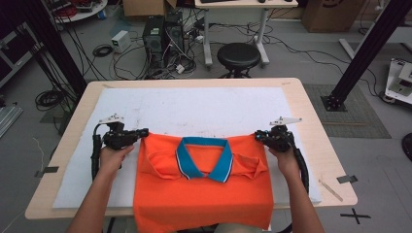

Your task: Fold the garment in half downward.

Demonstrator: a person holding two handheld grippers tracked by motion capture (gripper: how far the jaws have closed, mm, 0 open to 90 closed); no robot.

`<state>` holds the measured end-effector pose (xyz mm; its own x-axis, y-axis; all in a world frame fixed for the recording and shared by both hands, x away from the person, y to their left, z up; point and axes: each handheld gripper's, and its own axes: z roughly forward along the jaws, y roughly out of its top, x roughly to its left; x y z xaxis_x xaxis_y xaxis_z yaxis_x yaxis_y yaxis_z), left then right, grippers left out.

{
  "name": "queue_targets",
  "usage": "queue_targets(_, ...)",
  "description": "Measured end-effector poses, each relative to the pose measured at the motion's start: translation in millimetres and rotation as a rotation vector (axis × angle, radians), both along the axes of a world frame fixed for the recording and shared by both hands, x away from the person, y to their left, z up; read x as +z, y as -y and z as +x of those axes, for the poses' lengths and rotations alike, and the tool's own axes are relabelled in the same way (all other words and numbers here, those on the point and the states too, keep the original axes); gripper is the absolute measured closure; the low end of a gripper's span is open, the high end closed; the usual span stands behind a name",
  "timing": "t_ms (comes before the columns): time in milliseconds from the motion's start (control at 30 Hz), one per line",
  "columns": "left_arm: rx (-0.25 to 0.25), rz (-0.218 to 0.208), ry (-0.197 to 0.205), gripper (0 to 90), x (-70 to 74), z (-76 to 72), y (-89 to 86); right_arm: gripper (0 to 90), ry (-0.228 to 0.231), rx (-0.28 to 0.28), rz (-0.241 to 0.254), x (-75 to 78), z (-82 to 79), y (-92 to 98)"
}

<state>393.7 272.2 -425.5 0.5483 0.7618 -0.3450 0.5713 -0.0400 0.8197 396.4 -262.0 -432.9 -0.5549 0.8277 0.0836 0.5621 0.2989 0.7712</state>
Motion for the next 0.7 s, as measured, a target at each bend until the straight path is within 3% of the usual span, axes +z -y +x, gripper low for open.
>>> queue_targets(200, 0.035, -0.05, 0.004, 87.0, -3.0, 30.8, 1.6, 82.8, 0.01, -0.054, -0.002, -3.0, 28.8, -1.2)
queue_targets(333, 0.07, -0.089, 0.02, 87.0, -13.5, 41.0, 0.3, 82.8, 0.017, -0.088, -0.001, -6.4, 42.6, -2.7)
queue_targets(467, 0.096, -0.091, 0.036, 86.9, -20.9, 44.9, -0.6, 82.7, 0.046, -0.127, 0.003, -6.3, 54.2, -8.1)
queue_targets(600, 0.093, -0.07, 0.044, 86.4, -22.8, 44.7, -0.2, 82.5, 0.034, -0.15, 0.003, -7.1, 59.8, -13.0)
queue_targets(633, 0.093, -0.066, 0.047, 85.0, -22.3, 44.0, 0.0, 82.2, 0.035, -0.153, 0.008, -7.3, 59.8, -13.2)
queue_targets(700, 0.109, -0.096, 0.049, 71.9, -19.9, 42.3, -0.2, 77.4, 0.023, -0.161, 0.016, -7.1, 58.6, -12.6)
